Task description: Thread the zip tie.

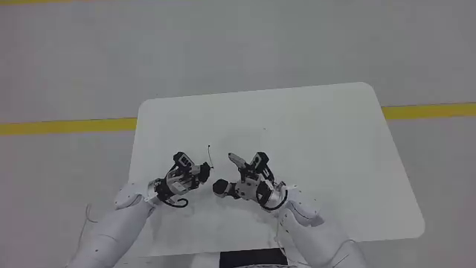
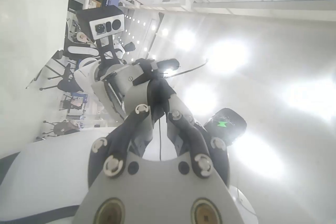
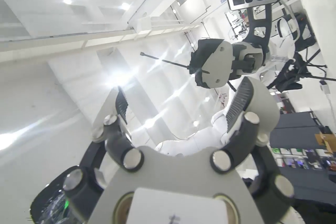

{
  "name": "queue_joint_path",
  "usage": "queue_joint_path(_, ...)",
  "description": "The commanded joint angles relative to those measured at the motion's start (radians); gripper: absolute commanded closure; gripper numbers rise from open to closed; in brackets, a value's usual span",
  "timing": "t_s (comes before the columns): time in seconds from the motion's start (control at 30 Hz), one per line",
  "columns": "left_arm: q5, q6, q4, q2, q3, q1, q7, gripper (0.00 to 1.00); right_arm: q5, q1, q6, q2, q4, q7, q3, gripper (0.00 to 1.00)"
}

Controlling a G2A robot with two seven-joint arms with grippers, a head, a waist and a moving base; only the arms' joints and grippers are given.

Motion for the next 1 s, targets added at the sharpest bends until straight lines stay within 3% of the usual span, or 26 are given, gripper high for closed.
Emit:
queue_joint_path(0.0, 0.000, 0.000, 0.000, 0.000, 0.000, 0.000, 0.000, 1.00, 0.040, 0.002, 0.009, 0.000, 0.012, 0.011, 0.001, 0.52)
queue_joint_path(0.1, 0.000, 0.000, 0.000, 0.000, 0.000, 0.000, 0.000, 1.00, 0.086, 0.005, 0.027, -0.001, 0.029, 0.025, -0.001, 0.62)
queue_joint_path(0.23, 0.000, 0.000, 0.000, 0.000, 0.000, 0.000, 0.000, 1.00, 0.141, 0.014, 0.057, -0.002, 0.055, 0.056, -0.012, 0.65)
queue_joint_path(0.43, 0.000, 0.000, 0.000, 0.000, 0.000, 0.000, 0.000, 1.00, 0.154, 0.027, 0.057, -0.005, 0.084, 0.055, -0.033, 0.71)
queue_joint_path(0.97, 0.000, 0.000, 0.000, 0.000, 0.000, 0.000, 0.000, 1.00, 0.180, 0.052, 0.048, -0.009, 0.114, 0.034, -0.068, 0.75)
